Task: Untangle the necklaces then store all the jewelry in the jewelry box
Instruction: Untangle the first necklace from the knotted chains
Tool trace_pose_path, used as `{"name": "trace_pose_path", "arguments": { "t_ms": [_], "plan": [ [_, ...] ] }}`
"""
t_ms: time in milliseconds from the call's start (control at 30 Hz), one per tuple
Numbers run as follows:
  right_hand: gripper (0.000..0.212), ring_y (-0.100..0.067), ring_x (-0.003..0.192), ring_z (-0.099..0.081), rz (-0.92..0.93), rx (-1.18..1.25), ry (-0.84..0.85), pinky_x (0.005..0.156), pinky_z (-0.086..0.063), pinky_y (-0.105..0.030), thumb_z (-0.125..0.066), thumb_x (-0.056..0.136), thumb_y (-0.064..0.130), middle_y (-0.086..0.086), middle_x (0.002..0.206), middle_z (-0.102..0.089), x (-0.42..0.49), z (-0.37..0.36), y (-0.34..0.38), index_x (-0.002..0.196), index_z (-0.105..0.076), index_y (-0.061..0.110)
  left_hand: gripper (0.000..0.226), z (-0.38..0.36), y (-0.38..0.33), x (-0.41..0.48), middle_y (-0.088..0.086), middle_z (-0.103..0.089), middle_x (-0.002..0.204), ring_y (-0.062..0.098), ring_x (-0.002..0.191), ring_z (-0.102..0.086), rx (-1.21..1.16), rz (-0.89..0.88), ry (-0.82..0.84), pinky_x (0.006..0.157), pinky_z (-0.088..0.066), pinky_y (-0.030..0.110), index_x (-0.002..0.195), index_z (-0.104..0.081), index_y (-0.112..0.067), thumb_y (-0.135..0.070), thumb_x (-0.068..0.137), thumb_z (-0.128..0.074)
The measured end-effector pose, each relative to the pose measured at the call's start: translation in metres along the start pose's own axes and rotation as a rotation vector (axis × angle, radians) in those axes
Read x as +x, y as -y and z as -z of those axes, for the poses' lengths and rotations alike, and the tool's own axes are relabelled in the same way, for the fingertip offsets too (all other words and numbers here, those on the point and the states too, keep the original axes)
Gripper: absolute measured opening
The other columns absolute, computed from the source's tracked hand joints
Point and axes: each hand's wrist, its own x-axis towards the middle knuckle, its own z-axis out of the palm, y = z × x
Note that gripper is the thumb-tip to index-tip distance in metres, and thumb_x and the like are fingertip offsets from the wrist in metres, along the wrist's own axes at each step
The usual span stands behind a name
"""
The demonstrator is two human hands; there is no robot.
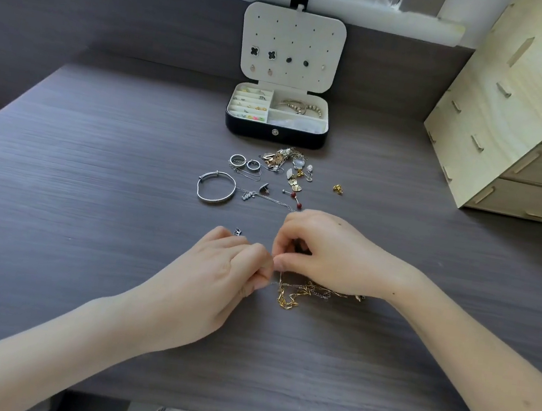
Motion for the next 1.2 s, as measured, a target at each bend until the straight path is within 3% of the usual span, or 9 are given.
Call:
{"name": "trace_pose_path", "arguments": {
  "t_ms": [133,300,400,467,633,767,867,1067,1200],
  "plan": [
    [0.015,-0.003,0.063,-0.046,-0.105,0.220,-0.197,0.062,-0.037,-0.021,-0.067,0.085,0.026,0.012,0.071,-0.055,-0.002,0.004,-0.006,0.072,-0.059,0.028,0.010,0.002,0.008,0.002,-0.015,-0.047,0.068,0.007,0.065,-0.037,0.053,0.016,0.012,0.068,-0.032,0.028,0.084,-0.034,-0.026,-0.021,0.092,-0.035],
    [0.012,-0.001,0.053,-0.045,-0.091,0.352,-0.266,0.054,-0.035,-0.013,-0.067,0.085,0.021,0.011,0.066,-0.056,-0.010,0.007,-0.001,0.073,-0.063,0.022,0.004,0.003,0.020,0.007,-0.014,-0.052,0.068,0.005,0.066,-0.039,0.036,0.092,0.003,0.067,-0.032,0.027,0.087,-0.036,-0.027,-0.024,0.088,-0.034],
    [0.014,-0.008,0.064,-0.049,-0.010,0.376,-0.296,0.060,-0.038,-0.018,-0.070,0.082,0.025,0.011,0.069,-0.060,-0.015,0.001,0.005,0.071,-0.062,0.028,0.007,0.004,0.027,0.015,-0.015,-0.054,0.069,0.003,0.067,-0.037,-0.001,0.139,-0.010,0.061,-0.028,0.020,0.091,-0.044,-0.022,-0.018,0.086,-0.046],
    [0.012,-0.010,0.073,-0.050,0.070,0.365,-0.284,0.070,-0.039,-0.019,-0.068,0.078,0.031,0.020,0.071,-0.059,-0.018,-0.007,0.013,0.070,-0.060,0.034,0.010,0.006,0.030,0.021,-0.009,-0.060,0.072,0.008,0.068,-0.044,-0.045,0.204,0.012,0.059,-0.032,0.025,0.092,-0.051,-0.017,-0.020,0.083,-0.047],
    [0.006,-0.006,0.078,-0.045,0.173,0.280,-0.206,0.074,-0.036,-0.016,-0.066,0.079,0.030,0.025,0.071,-0.053,-0.019,-0.022,0.022,0.078,-0.071,0.025,0.003,0.012,0.033,0.037,-0.006,-0.063,0.075,0.014,0.069,-0.052,-0.127,0.246,0.029,0.064,-0.039,0.031,0.091,-0.052,-0.018,-0.017,0.089,-0.050],
    [0.008,-0.007,0.078,-0.050,0.060,0.267,-0.322,0.077,-0.042,-0.025,-0.061,0.080,0.030,0.021,0.075,-0.060,-0.021,-0.014,0.003,0.080,-0.070,0.028,0.005,0.017,0.037,0.044,-0.011,-0.059,0.070,0.010,0.067,-0.051,-0.143,0.238,0.024,0.065,-0.040,0.030,0.087,-0.048,-0.025,-0.023,0.084,-0.045],
    [0.005,-0.010,0.079,-0.052,-0.031,0.196,-0.358,0.079,-0.042,-0.030,-0.067,0.083,0.026,0.015,0.077,-0.063,-0.030,-0.007,-0.014,0.079,-0.067,0.030,0.010,0.018,0.042,0.047,-0.014,-0.054,0.068,0.013,0.066,-0.050,-0.059,0.208,0.020,0.063,-0.035,0.030,0.089,-0.053,-0.017,-0.020,0.086,-0.045],
    [0.013,-0.005,0.085,-0.048,-0.164,0.089,-0.283,0.076,-0.040,-0.021,-0.072,0.075,0.040,0.013,0.083,-0.060,-0.055,-0.002,-0.036,0.084,-0.065,0.036,0.024,0.017,0.037,0.040,-0.001,-0.064,0.090,0.029,0.082,-0.058,0.314,0.084,-0.039,0.069,-0.043,0.036,0.089,-0.064,-0.018,-0.031,0.084,-0.044],
    [0.016,-0.005,0.086,-0.047,-0.188,0.072,-0.255,0.073,-0.038,-0.016,-0.072,0.070,0.046,0.013,0.083,-0.058,-0.065,-0.005,-0.038,0.078,-0.059,0.039,0.023,0.007,0.011,0.035,-0.002,-0.065,0.095,0.024,0.085,-0.058,0.149,-0.006,-0.024,0.075,-0.044,0.037,0.087,-0.068,-0.016,-0.028,0.090,-0.049]
  ]
}}
